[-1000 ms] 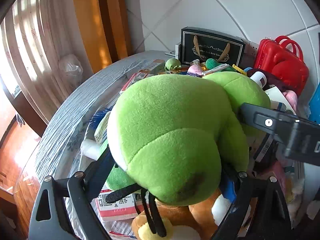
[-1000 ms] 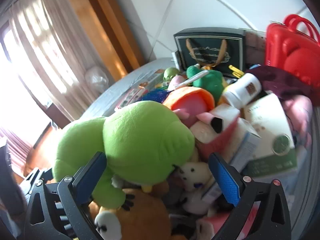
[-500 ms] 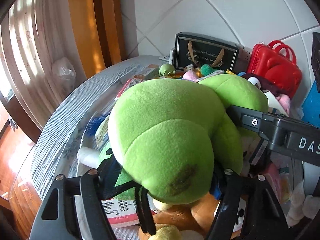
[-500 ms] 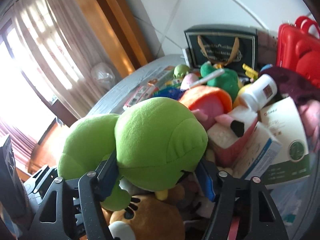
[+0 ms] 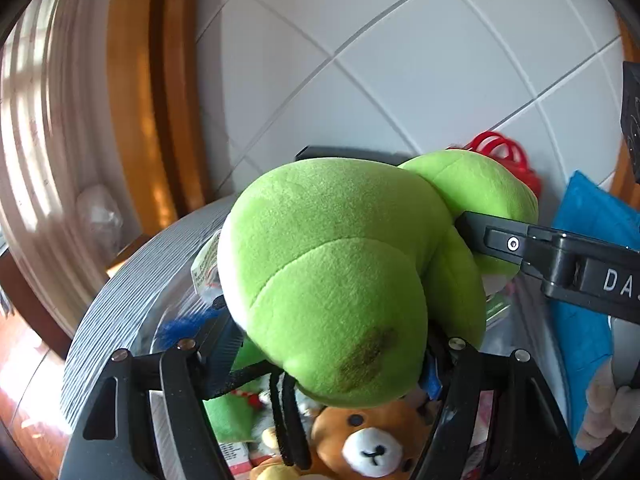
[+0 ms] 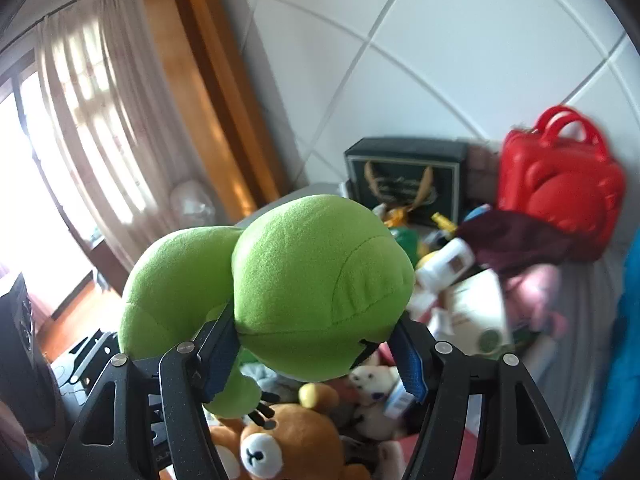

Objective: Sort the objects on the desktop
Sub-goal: 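Grasp the green frog plush with the left tool while the right tool grips it too, then lift and carry the green frog plush with both tools into the blue crate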

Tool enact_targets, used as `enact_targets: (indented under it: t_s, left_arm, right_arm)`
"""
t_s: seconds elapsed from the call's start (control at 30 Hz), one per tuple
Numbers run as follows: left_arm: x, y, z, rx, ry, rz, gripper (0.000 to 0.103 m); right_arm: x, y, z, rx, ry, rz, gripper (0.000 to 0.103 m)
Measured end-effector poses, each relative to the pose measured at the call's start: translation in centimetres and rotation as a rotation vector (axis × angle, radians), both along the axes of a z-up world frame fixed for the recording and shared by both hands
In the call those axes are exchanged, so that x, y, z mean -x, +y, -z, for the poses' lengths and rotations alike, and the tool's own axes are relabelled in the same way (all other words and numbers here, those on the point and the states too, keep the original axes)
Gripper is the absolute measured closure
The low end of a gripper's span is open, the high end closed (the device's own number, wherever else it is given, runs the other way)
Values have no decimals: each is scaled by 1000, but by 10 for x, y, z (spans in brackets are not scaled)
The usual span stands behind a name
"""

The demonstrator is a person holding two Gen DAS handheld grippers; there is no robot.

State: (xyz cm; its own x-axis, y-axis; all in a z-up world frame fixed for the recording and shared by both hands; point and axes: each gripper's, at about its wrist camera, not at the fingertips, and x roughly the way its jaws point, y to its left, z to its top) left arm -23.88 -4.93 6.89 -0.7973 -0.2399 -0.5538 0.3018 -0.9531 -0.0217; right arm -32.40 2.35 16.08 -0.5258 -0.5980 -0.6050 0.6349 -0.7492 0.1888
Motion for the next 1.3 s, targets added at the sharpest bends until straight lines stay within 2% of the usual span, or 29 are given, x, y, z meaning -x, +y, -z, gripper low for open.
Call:
enact_targets:
  t_s: [0.2, 0.5, 0.83, 1.03, 1.17, 1.3]
  left_arm:
    - [-11, 34, -35, 11, 98, 130, 31]
    - [-25, 99, -92, 18, 201, 364, 31]
    - [-15, 222, -161, 44, 245, 632, 31]
    - [-5, 322, -182, 37, 185, 782, 31]
    - [4, 382, -175, 33, 108, 844, 31]
    - [22, 430, -154, 15, -10, 871, 31]
  right_arm:
    - [-29, 46, -47, 8, 107, 135, 36]
    - [-68, 122, -111, 32, 172, 330, 36]
    - [-102, 248, -190, 9, 220, 563, 36]
    - [-105, 338, -215, -25, 178, 691, 36]
    - [-98, 393, -213, -45, 115, 744, 36]
    - [-84, 447, -195, -59, 32, 771, 36]
